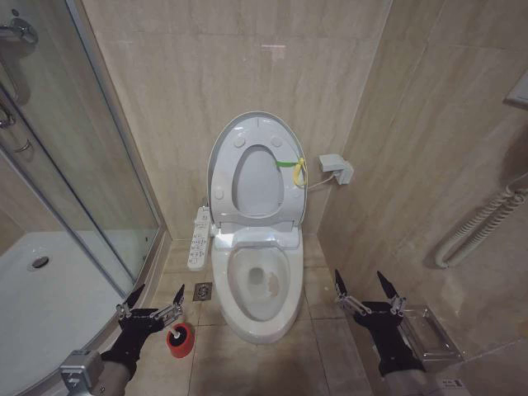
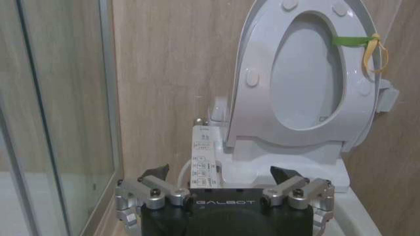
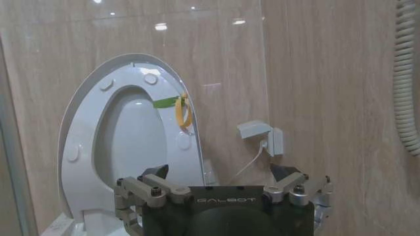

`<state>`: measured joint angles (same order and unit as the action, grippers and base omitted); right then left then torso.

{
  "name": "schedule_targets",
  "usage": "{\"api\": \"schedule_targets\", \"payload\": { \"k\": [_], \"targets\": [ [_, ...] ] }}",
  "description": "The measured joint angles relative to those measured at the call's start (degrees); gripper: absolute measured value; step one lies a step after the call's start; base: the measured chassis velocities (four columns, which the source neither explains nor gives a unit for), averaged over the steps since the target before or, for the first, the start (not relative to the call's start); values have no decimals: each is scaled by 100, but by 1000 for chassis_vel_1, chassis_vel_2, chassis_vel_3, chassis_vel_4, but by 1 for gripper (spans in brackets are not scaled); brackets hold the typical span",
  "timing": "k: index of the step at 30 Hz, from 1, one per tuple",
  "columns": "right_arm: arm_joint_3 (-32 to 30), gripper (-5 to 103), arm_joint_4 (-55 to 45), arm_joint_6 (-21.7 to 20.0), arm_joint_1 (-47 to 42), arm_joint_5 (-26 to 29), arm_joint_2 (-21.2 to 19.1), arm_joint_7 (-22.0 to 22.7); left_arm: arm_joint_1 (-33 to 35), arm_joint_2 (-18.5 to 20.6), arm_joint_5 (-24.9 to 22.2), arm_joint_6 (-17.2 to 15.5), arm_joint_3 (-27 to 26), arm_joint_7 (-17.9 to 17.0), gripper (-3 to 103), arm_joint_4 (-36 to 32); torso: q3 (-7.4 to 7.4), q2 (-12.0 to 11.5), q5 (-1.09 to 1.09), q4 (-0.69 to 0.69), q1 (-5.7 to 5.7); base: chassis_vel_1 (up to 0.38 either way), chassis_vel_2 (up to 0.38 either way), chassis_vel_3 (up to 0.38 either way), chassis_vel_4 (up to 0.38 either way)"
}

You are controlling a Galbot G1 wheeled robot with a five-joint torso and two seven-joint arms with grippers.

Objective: Open the toilet lid, clean the toilet bowl with a toilet brush, close the toilet lid, and flush.

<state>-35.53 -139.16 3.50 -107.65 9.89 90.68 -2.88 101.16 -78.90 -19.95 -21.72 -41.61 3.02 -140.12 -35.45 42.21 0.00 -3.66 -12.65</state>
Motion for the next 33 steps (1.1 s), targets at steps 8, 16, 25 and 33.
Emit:
{"api": "schedule_targets", "payload": {
  "k": [8, 16, 25, 33],
  "targets": [
    [0, 100, 0, 0, 0, 0, 0, 0, 74, 28, 223, 654, -10, 104, 100, 191, 0, 0, 0, 0, 0, 0, 0, 0, 0],
    [0, 100, 0, 0, 0, 0, 0, 0, 124, 43, 412, 1552, -14, 329, 100, 554, 0, 0, 0, 0, 0, 0, 0, 0, 0],
    [0, 100, 0, 0, 0, 0, 0, 0, 125, 69, 588, 2643, 4, 506, 100, 1275, 0, 0, 0, -1, 0, 0, 0, 0, 0],
    [0, 100, 0, 0, 0, 0, 0, 0, 63, 100, 671, 3457, 48, 532, 100, 2078, 0, 0, 0, 0, 0, 0, 0, 0, 0]
  ]
}}
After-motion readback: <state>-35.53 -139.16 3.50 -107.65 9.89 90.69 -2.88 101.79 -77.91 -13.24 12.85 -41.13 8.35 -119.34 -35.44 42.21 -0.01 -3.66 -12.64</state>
